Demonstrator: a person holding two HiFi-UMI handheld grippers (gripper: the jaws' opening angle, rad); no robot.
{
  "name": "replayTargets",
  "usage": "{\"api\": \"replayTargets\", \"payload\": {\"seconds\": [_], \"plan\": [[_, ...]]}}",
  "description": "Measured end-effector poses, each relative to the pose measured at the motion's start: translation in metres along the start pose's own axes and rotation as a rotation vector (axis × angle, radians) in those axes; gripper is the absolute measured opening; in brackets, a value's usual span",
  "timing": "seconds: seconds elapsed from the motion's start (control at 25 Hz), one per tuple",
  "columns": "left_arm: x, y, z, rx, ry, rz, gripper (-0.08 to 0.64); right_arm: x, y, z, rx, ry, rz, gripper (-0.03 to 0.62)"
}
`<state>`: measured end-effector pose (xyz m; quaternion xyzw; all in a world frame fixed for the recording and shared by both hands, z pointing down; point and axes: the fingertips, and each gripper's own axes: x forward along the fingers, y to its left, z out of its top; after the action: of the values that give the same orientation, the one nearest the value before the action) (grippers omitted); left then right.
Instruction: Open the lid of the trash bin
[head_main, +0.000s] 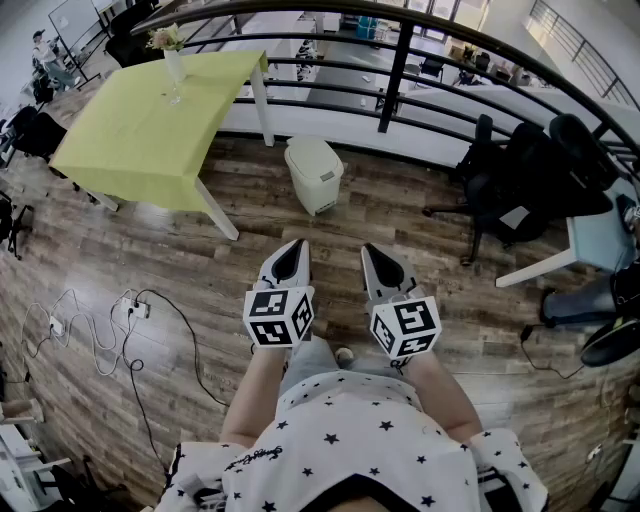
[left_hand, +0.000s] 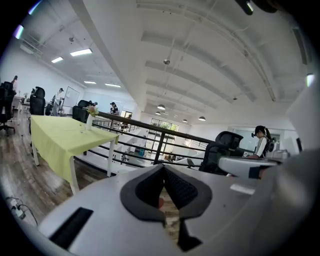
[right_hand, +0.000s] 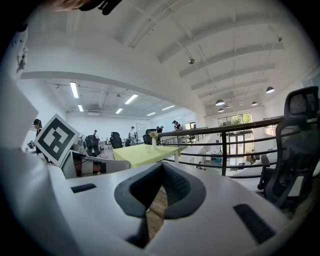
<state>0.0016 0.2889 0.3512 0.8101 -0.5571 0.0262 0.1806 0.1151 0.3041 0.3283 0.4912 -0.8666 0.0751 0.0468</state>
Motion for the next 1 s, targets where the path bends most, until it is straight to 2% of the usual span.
{"api": "replayTargets", "payload": {"seconds": [0.32, 0.48, 1.0], "plan": [[-0.023, -0.039, -0.020, 0.006, 0.005, 0.023, 0.012, -0.049, -0.011, -0.005, -0.001, -0.010, 0.004, -0.008], [-0.026, -0.051, -0.024, 0.017, 0.004, 0.029, 0.011, -0.063, -0.018, -0.007, 0.044, -0.040, -0.004, -0.006], [-0.015, -0.062, -0.024, 0.009, 0.004, 0.027, 0.012, -0.064, -0.024, -0.010, 0.031, -0.018, 0.033, -0.006]]}}
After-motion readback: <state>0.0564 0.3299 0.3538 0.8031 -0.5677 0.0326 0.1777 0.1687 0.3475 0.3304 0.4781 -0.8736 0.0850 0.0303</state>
